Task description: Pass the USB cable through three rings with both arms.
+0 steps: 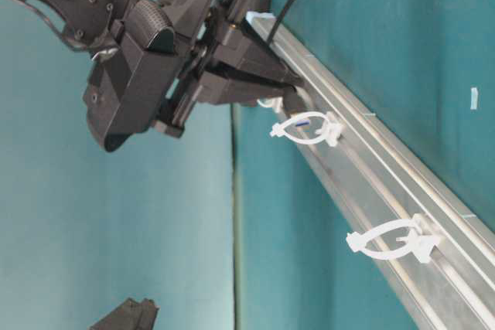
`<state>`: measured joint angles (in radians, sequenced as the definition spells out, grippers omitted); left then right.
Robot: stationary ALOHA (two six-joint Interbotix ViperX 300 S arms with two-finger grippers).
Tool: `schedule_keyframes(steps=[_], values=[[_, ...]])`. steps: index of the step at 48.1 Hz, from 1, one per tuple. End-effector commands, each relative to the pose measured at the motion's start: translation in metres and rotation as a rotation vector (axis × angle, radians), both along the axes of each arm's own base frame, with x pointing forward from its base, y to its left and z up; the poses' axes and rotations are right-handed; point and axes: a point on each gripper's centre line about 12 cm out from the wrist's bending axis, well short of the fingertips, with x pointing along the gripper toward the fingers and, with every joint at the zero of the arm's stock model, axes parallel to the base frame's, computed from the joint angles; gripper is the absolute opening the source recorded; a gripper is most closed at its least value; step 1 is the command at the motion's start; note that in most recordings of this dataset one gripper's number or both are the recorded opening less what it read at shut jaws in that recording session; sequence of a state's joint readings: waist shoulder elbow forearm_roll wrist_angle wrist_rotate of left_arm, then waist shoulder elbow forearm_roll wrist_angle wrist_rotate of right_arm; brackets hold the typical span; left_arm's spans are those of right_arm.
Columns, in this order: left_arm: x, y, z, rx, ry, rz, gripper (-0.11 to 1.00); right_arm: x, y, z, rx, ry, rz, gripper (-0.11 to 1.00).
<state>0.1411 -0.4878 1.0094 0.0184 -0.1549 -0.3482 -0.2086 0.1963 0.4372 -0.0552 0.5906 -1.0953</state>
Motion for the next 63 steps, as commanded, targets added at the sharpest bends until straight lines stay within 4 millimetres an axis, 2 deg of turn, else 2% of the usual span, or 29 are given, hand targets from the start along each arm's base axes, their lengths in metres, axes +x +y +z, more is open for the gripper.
schedule_keyframes(steps=[1, 18, 27, 42, 50, 63], values=[[0.001, -0.001, 0.006, 0.007, -0.022, -0.005, 0.82, 0.005, 0.011, -0.005, 0.004, 0.016, 0.030, 0.09], [0.001, -0.001, 0.006, 0.005, -0.019, -0.005, 0.82, 0.021, 0.027, 0.001, 0.011, -0.008, 0.057, 0.09], [0.001, -0.008, 0.004, -0.008, -0.021, -0.024, 0.82, 0.032, 0.032, 0.008, 0.075, -0.056, -0.028, 0.09], [-0.007, -0.016, -0.020, -0.163, -0.092, 0.001, 0.82, 0.031, 0.032, 0.016, 0.133, -0.058, -0.151, 0.09], [0.012, -0.015, -0.032, -0.175, -0.123, 0.000, 0.83, 0.032, 0.031, 0.017, 0.134, -0.067, -0.156, 0.09], [0.057, -0.011, -0.076, -0.185, -0.066, 0.005, 0.85, 0.032, 0.031, 0.016, 0.138, -0.068, -0.162, 0.09]])
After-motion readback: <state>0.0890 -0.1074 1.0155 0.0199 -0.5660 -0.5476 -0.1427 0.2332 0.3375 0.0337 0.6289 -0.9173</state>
